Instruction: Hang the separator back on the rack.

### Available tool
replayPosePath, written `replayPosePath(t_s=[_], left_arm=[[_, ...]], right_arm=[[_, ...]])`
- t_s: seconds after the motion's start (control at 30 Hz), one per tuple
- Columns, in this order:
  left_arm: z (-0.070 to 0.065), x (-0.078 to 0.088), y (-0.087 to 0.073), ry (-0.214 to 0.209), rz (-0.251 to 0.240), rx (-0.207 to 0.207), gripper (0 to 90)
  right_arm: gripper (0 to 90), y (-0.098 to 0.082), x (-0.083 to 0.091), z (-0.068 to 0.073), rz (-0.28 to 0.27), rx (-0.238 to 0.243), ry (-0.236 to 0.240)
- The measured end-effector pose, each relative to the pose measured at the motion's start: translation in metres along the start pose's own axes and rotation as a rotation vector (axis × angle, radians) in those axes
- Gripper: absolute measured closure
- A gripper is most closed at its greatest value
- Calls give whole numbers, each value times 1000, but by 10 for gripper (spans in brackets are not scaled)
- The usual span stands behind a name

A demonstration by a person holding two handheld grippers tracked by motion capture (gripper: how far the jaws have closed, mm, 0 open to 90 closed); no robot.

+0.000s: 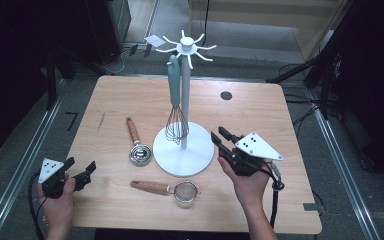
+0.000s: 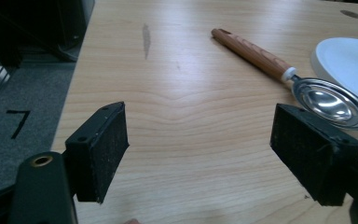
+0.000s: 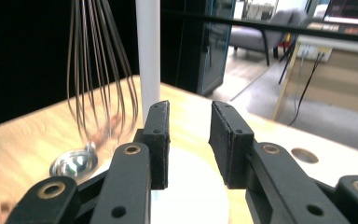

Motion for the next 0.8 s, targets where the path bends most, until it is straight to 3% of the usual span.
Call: replayPosePath(t_s=[0.1, 0.2, 0.3, 0.43, 0.53, 0.67, 0.8], left_arm=[[-9, -1, 0, -44, 10, 3, 236], [-16, 0, 1, -33, 10, 5, 323], [-20, -1, 0, -29, 12, 11, 497], [-26, -5, -3, -95, 56, 5, 676], [-35, -6, -3, -130, 82, -24, 809], [-44, -9, -4, -161, 105, -60, 856], [-44, -10, -4, -167, 107, -68, 868]], right_arm=[[698, -16, -2, 1, 28, -13, 7], [698, -32, -4, 2, 61, -27, 17], [707, -46, -7, 4, 95, -37, 24], [738, -61, -10, 11, 143, -24, 53], [807, -78, -15, 18, 190, -39, 81], [875, -91, -22, 25, 241, -45, 109], [900, -101, -33, 36, 320, -54, 148]])
Point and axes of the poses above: each handheld gripper's, and its own axes: x roughly backward along the jaws, y roughly out of its top, z roughly to its left, the point moved 1 cm from there along -x, roughly forward along the jaws, and after that the axes turned 7 degrees about z, right-handed, at the moved point
